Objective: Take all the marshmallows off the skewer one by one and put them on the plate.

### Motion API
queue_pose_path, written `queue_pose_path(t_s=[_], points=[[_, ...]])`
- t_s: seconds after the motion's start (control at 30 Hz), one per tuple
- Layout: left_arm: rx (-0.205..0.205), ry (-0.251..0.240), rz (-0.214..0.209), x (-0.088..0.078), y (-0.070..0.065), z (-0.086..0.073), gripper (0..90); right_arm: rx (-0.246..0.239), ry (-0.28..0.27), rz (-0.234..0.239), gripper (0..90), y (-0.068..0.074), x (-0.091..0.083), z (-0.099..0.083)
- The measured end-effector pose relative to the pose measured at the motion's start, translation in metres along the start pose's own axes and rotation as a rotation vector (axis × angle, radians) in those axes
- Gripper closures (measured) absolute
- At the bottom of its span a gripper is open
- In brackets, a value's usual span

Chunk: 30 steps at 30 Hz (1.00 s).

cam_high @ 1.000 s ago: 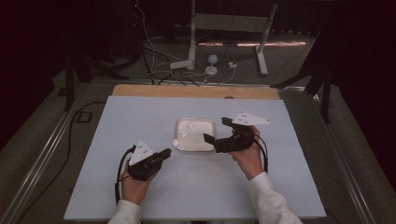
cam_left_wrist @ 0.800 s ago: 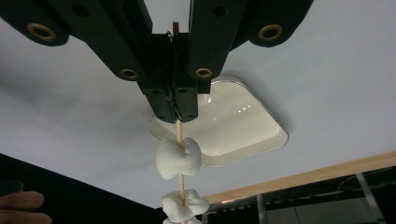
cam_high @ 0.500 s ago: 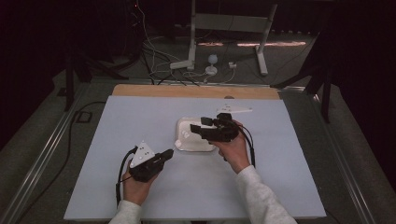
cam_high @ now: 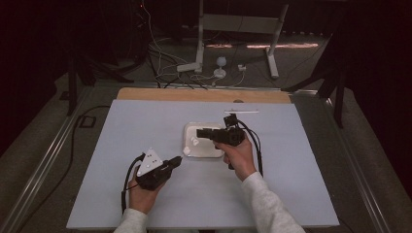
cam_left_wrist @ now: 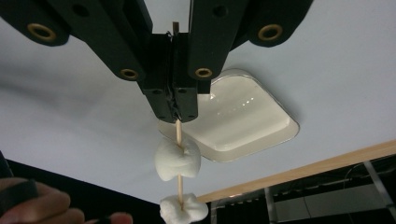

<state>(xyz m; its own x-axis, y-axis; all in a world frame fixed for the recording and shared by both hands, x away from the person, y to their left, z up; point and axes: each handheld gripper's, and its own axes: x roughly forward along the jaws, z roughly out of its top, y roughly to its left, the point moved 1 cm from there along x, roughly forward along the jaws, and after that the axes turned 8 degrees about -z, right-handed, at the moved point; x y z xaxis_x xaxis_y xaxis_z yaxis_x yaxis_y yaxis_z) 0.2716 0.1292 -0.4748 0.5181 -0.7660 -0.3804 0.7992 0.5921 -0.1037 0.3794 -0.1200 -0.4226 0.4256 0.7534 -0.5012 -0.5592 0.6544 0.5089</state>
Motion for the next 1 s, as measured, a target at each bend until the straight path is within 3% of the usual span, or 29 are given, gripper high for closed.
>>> queue_pose_path(t_s=[0.47,0.93,1.0], points=[[0.031,0.014,-0.009,0.002,-0.002,0.001,90.0,-0.045,-0.052,-0.083,79.3,0.005,-0.005,0.003],[0.026,0.009,-0.003,-0.003,0.001,0.002,90.0,-0.073,-0.102,-0.158,81.0,0.011,-0.004,0.004],[0.041,0.033,0.009,-0.003,0.002,0.002,90.0,-0.081,-0.119,-0.180,81.3,0.011,-0.005,0.004]])
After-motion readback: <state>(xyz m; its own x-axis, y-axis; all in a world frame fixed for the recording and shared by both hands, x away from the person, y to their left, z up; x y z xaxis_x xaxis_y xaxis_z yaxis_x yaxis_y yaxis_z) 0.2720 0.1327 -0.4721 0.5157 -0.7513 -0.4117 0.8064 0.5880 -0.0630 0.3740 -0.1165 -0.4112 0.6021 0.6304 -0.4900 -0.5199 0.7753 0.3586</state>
